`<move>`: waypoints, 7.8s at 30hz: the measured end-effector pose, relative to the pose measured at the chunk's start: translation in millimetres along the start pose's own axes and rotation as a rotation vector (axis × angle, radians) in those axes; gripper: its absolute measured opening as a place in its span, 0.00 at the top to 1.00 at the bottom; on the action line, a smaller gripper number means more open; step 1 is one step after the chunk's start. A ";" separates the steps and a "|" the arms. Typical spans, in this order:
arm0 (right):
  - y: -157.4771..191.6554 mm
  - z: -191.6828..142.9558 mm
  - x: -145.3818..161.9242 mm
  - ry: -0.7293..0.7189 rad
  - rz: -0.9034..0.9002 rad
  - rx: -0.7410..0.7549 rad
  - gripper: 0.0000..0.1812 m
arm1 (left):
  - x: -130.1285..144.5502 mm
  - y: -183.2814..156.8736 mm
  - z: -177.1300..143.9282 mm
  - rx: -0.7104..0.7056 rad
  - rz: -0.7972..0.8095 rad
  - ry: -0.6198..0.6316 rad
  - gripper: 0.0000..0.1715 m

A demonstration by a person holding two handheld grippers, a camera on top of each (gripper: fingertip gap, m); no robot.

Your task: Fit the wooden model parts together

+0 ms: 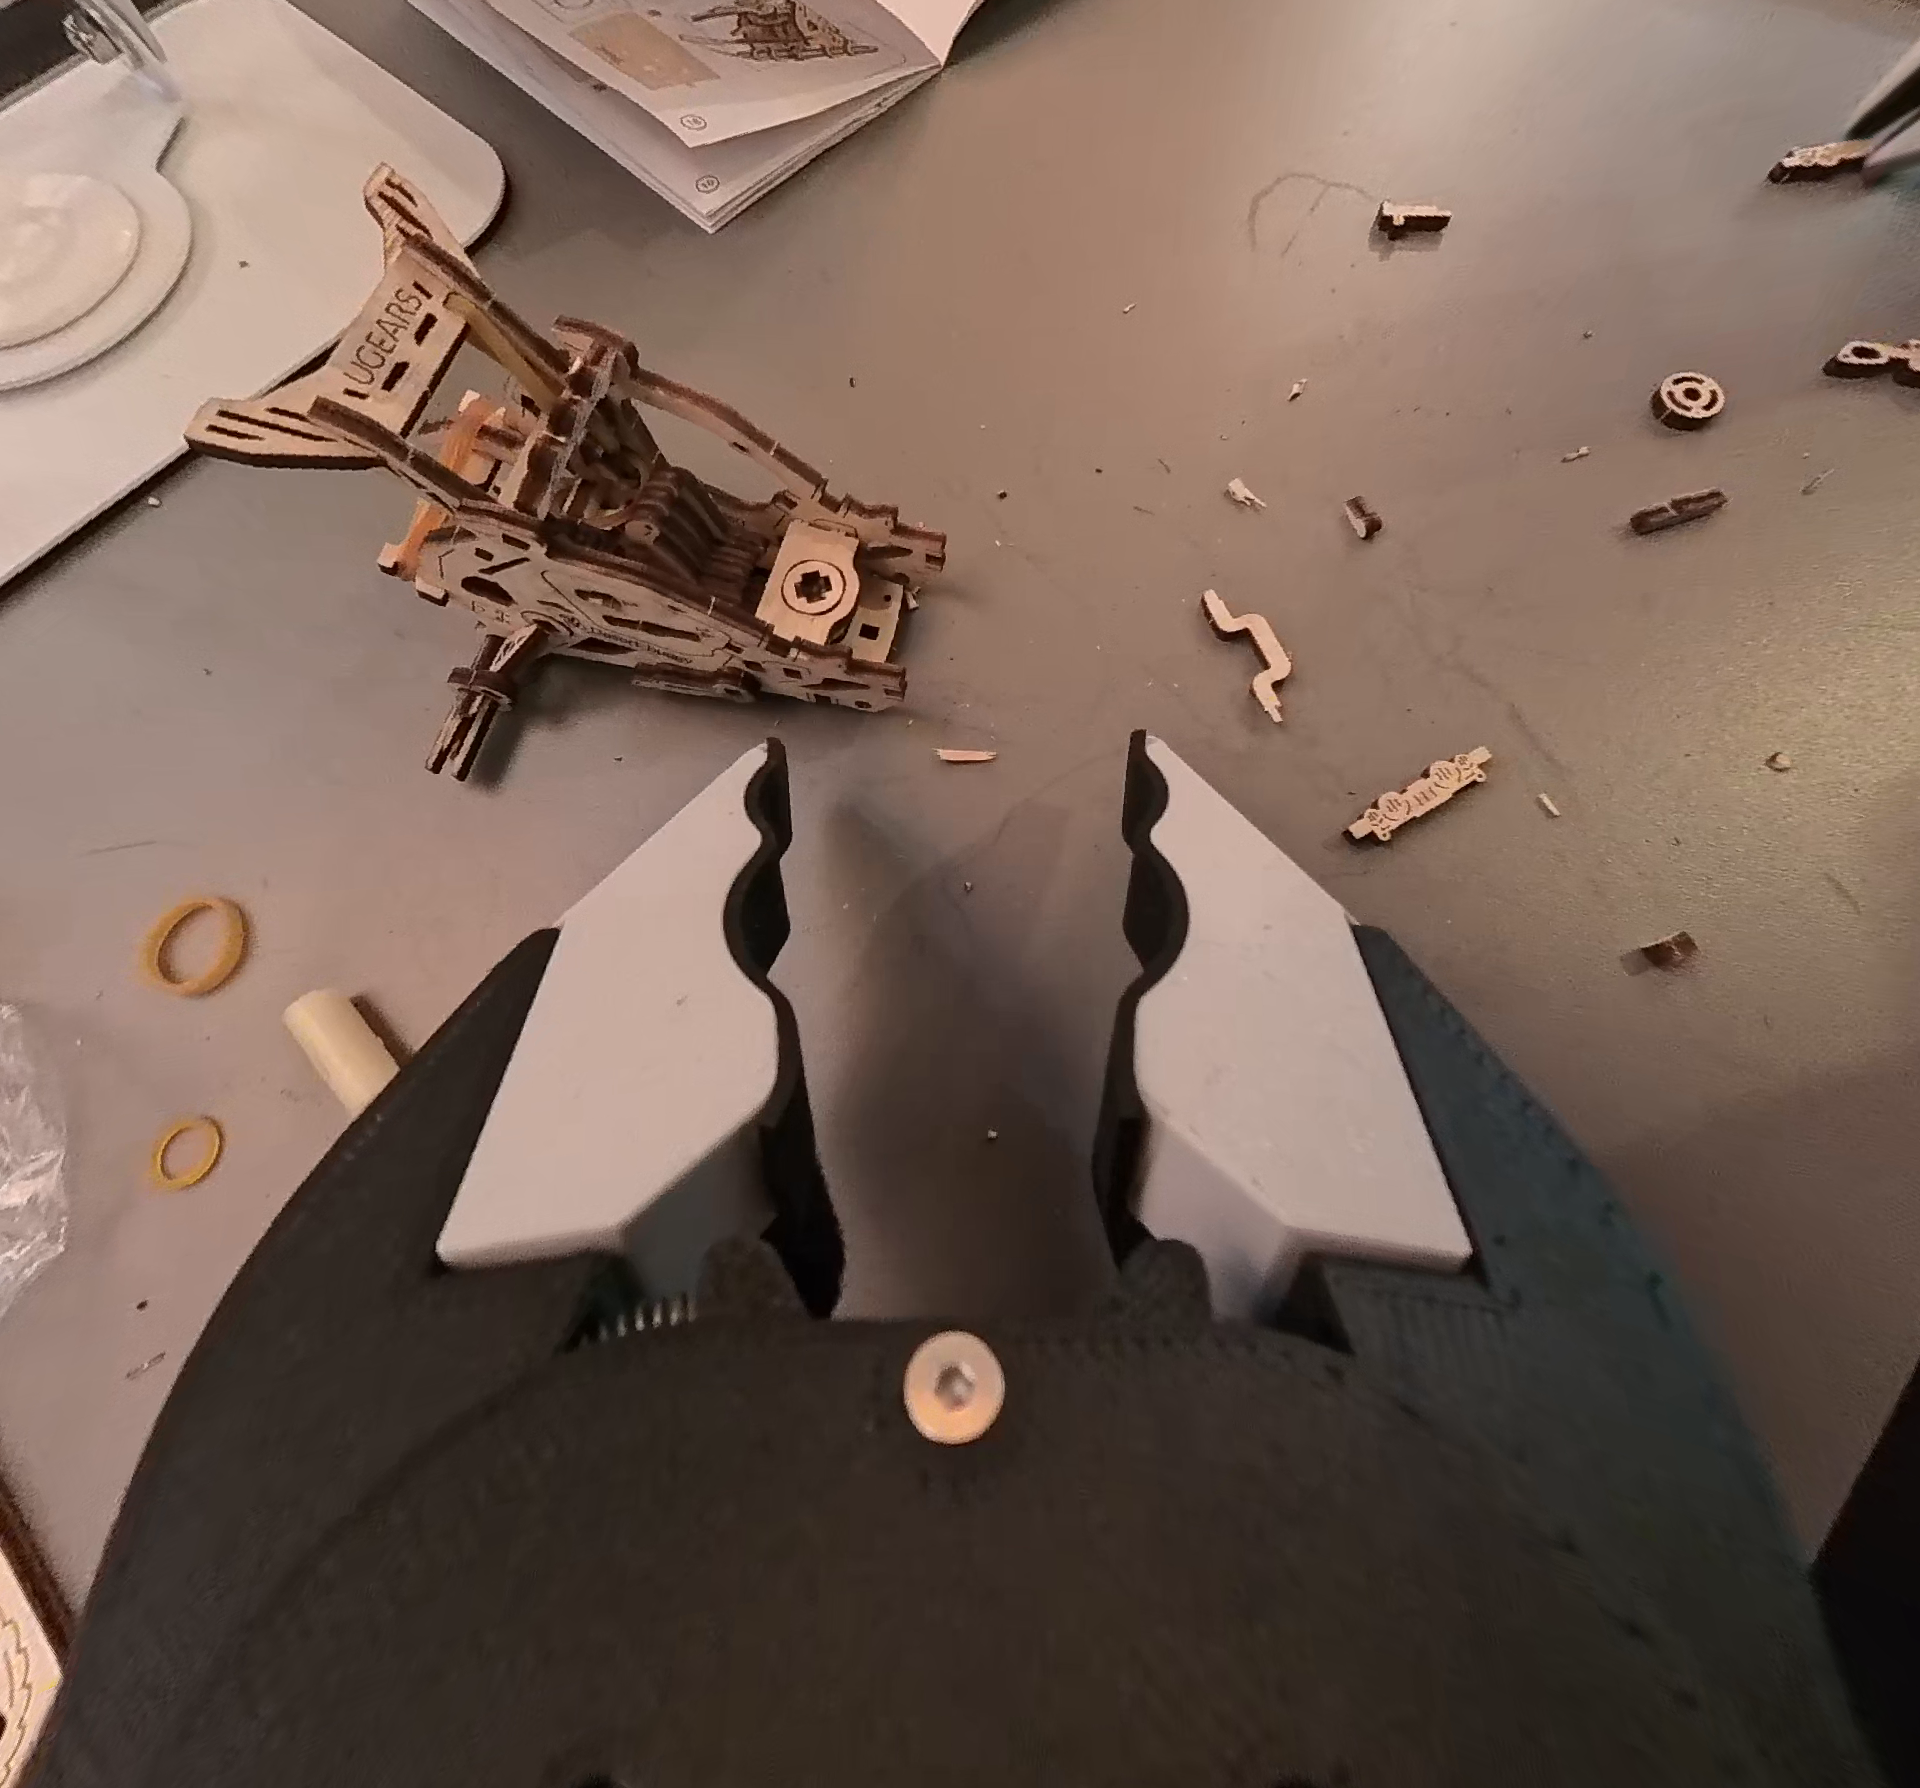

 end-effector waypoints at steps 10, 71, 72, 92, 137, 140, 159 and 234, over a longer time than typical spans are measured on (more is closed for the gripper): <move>-2.1 2.5 -8.5 -0.030 0.069 -0.046 0.98 | 0.2 0.8 0.0 0.003 -0.010 0.001 0.59; -3.4 4.9 -14.4 -0.068 0.145 -0.103 0.98 | -38.5 59.4 54.3 0.360 0.330 0.245 0.48; -3.4 4.7 -14.6 -0.069 0.146 -0.103 0.98 | -39.1 58.5 54.0 0.363 0.326 0.234 0.52; -1.9 -6.0 -57.5 -0.400 0.363 -0.311 0.98 | -87.8 20.5 31.9 0.120 0.303 -0.081 0.54; -18.7 -10.5 -180.1 -0.867 0.700 -0.645 0.99 | -160.8 -10.1 -9.5 -0.231 0.324 -0.457 0.54; -18.4 -11.4 -181.1 -0.867 0.693 -0.625 0.99 | -160.7 -10.0 -9.4 -0.232 0.317 -0.464 0.54; -14.7 -18.0 -185.9 -0.884 0.691 -0.631 0.99 | -165.9 -12.5 -20.3 -0.329 0.403 -0.519 0.55; -3.5 37.5 -153.7 -0.410 0.548 -0.527 1.00 | -88.2 17.8 4.2 -0.113 0.080 0.000 0.35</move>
Point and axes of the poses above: each gripper's, where its closed fingertips meet, z out along the fingers, x out of its underside, y = z × x across the jaws, the point moved 6 cm from there along -z, back along the fingers, and after that the axes turned 5 degrees about y, right-handed, at the moved point
